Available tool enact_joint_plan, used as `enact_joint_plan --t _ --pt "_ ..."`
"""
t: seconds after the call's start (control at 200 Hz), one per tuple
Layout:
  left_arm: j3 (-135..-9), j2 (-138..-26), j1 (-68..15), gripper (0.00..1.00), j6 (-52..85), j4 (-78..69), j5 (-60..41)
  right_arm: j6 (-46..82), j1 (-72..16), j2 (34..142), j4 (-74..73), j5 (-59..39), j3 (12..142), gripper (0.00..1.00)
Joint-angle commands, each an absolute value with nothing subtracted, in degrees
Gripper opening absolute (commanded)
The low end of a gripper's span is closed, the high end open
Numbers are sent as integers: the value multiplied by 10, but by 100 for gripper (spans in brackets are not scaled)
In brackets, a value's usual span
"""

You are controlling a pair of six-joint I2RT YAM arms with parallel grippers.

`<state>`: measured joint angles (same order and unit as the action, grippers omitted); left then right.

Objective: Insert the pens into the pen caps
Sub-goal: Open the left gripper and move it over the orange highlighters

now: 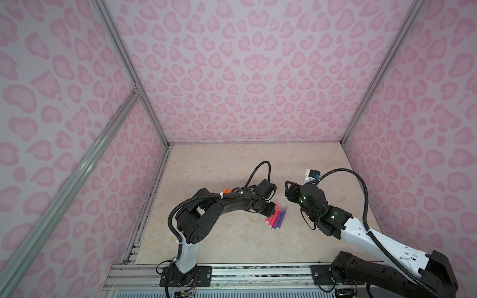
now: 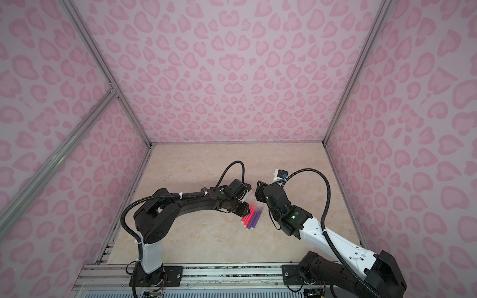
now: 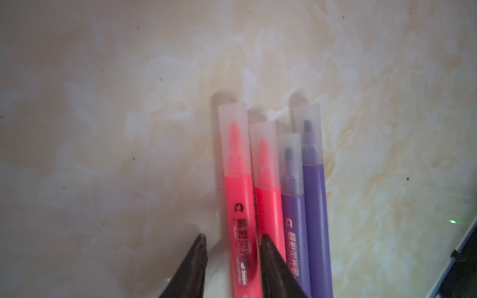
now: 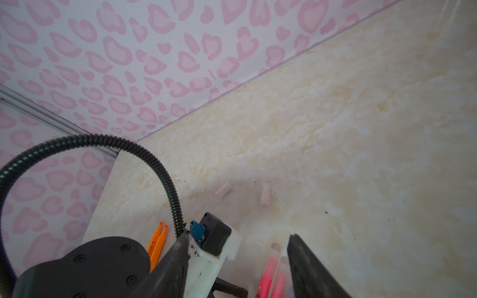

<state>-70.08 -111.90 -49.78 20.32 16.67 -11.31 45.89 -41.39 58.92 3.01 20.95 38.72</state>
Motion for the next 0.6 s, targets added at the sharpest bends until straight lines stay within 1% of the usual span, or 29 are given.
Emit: enact_joint_plan --t 0.0,0.07,0.175,0.3,0.35,0.435,0.47,0.595 --pt "-690 -1105 -497 44 198 208 -78 460 -413 585 31 210 383 62" --pt "-675 -1080 -497 45 197 199 -55 461 -414 584 32 211 382 62" --pt "-631 -1001 -497 47 198 168 3 460 -413 579 33 211 379 62" --pt "-560 -892 -493 50 214 130 116 459 -413 580 28 210 377 63" --pt "-531 -853 -486 53 232 119 165 458 -413 584 26 207 378 63" --pt "-493 -809 -454 53 271 120 207 457 -413 594 29 200 386 63" --pt "-483 -799 -436 52 288 125 217 457 -413 599 31 197 389 62" --pt "-474 -805 -377 50 330 163 226 456 -413 612 31 183 397 62"
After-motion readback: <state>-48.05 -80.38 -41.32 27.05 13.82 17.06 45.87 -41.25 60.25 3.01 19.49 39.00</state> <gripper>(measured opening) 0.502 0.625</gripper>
